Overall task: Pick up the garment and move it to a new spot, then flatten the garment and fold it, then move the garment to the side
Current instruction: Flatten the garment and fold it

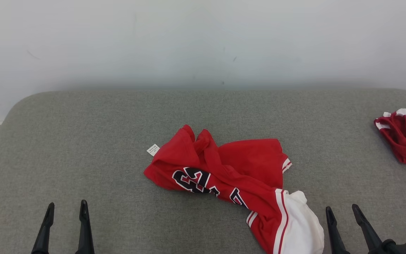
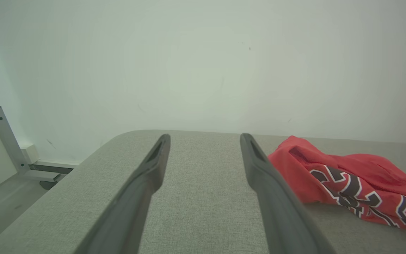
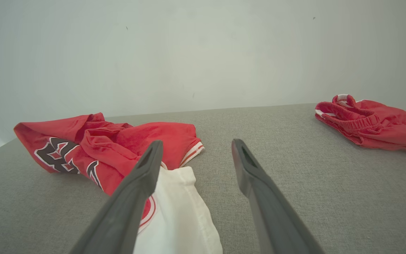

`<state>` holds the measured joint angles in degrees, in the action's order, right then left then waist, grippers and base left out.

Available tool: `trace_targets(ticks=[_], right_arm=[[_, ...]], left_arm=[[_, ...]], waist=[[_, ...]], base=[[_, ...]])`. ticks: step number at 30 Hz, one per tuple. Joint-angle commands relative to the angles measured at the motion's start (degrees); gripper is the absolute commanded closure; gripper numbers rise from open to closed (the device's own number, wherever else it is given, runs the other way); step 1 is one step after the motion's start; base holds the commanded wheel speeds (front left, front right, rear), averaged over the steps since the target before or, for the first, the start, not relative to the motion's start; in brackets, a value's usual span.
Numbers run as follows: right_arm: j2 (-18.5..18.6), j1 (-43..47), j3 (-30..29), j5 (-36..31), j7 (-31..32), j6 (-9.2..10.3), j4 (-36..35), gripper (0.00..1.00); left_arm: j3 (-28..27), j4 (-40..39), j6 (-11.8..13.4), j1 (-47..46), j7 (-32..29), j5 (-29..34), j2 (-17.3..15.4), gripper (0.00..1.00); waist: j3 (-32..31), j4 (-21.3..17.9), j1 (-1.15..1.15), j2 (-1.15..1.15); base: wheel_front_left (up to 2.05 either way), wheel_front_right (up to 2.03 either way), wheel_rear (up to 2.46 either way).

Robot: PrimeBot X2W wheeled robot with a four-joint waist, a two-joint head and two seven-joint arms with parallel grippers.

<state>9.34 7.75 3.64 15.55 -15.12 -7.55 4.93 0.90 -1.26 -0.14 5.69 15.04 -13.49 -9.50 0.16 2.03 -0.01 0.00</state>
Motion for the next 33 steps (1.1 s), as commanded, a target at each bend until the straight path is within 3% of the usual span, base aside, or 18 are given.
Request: trace_targets(ticks=[1,7,19,33], right_arm=[[0.8,-0.3,0.1,0.6,0.0,0.11,0.5,0.00],[3.1,-3.5,2.0,0.7,0.0,0.11,3.3,0.00],[7.6,-8.0,7.1,6.3,3.0,0.11,15.9,0.00],[6.9,-9.6,13.7,10.4,7.0,0.11,29.2,0.00]], left_arm=[[-0.4,0.0,-0.5,0.3,0.2,0.6,0.3,0.00],[-1.0,0.3,-1.8,-0.7,0.2,2.0,1.6,0.00],[-1.1,1.2,-3.9,-2.1,0.2,3.4,3.8,0.00],[-1.9,1.2,-4.8,-3.2,0.2,4.6,5.1,0.00]], waist=[[0.0,0.1,0.01,0.00],[0.0,0.5,0.01,0.00],[1.5,3.6,0.01,0.00],[3.4,5.0,0.01,0.00]], base=[[0.00,0.00,0.00],[0.00,0.00,0.00],[0.00,0.00,0.00],[0.00,0.00,0.00]])
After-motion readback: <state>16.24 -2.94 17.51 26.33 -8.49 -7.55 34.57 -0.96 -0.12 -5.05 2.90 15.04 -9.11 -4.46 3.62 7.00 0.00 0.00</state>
